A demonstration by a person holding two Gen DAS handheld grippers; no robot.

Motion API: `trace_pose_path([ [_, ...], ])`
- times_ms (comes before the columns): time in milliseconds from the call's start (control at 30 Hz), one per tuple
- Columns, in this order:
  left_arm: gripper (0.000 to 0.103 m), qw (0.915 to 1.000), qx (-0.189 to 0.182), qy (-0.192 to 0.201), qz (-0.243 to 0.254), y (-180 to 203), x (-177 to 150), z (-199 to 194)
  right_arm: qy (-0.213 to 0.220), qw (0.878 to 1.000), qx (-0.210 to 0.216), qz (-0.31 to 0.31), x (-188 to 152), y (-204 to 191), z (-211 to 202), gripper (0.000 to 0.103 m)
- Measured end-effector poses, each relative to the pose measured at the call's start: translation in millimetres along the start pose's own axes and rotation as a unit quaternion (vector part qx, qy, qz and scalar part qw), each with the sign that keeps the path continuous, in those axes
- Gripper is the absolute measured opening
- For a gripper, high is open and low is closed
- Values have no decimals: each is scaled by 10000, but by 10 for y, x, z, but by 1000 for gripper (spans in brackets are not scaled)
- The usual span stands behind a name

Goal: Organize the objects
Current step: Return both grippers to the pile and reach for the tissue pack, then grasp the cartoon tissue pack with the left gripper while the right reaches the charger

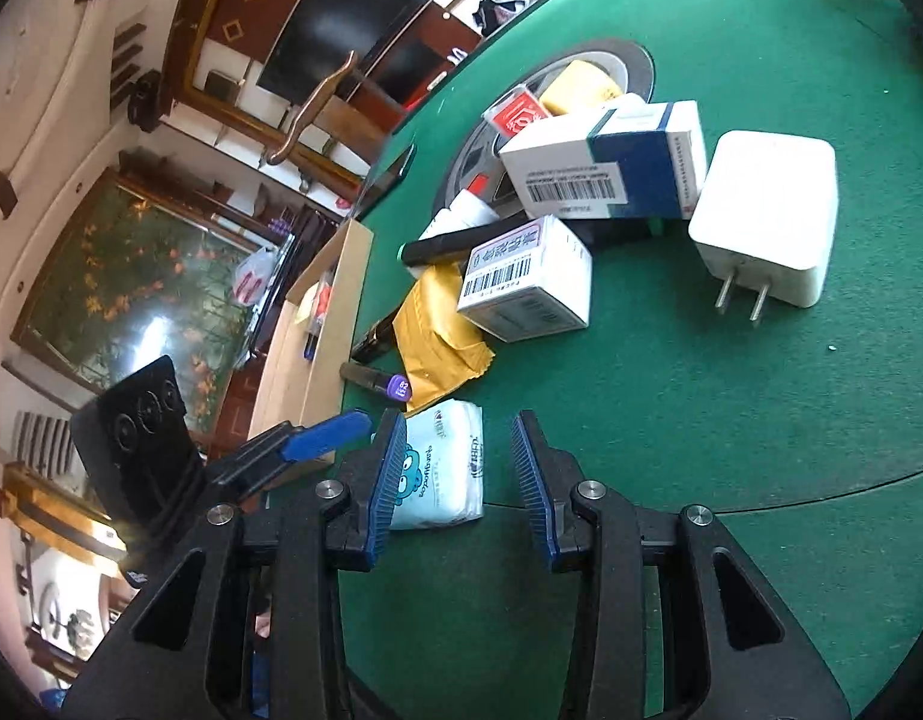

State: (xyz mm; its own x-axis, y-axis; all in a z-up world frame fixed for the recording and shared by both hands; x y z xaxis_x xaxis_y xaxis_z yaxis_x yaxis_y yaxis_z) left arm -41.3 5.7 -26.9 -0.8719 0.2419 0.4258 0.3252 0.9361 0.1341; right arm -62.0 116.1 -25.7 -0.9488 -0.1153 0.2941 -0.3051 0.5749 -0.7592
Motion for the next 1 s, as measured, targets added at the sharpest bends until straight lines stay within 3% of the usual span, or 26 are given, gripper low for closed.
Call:
trace_pose_path([
  [100, 76, 9999, -129, -53, 58, 25, 65, 76, 47, 10000, 17, -21, 0, -12, -28, 36],
  [167, 76, 9991, -300, -294, 113, 92, 29, 138, 105, 9999, 85, -13, -5, -12, -71, 36],
  [333, 76, 9941, -677, -447, 726, 499, -233, 32, 280, 9995, 153, 30, -26, 49, -224, 36],
  [400, 76, 9950, -437, -365, 818, 589, -264, -7, 347, 9994, 28, 22, -24, 74, -278, 36],
  [467, 76, 9974, -112, -364, 616, 552, -220, 15, 497, 9986, -192, 71, 0, 134, -376, 36],
  [567, 76, 9987, -3, -474, 184, 462, -135, 99, 798, 9945, -631, 245, 67, 216, -565, 36],
  [667, 77, 9986, 18, -528, -56, 472, -82, 158, 1088, 9858, -1193, 458, 160, 295, -790, 51],
  [767, 78, 9982, 227, -541, -97, 516, -60, 208, 1354, 9709, -1919, 470, 270, 339, -980, 55],
  [867, 79, 9960, 733, -514, 6, 585, -92, 243, 1186, 9660, -2246, 488, 383, 392, -973, 57],
  [1000, 78, 9961, 785, -381, -94, 578, -111, 231, 899, 9569, -2732, 410, 465, 441, -837, 57],
])
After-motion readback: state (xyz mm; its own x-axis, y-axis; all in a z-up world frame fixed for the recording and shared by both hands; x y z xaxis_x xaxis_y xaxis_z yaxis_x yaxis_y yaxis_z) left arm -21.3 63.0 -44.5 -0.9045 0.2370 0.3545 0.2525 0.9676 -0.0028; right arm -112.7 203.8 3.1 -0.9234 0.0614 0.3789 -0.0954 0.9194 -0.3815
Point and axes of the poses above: each gripper's, at about its wrist camera, not at the fingertips, and z roughly the way its jaws point, y to its right, x to its top, the point moved 6 cm from there along z, roughly the way its jaws point, and after that the axes turned 11 degrees about -y, right-handed, at the moved point
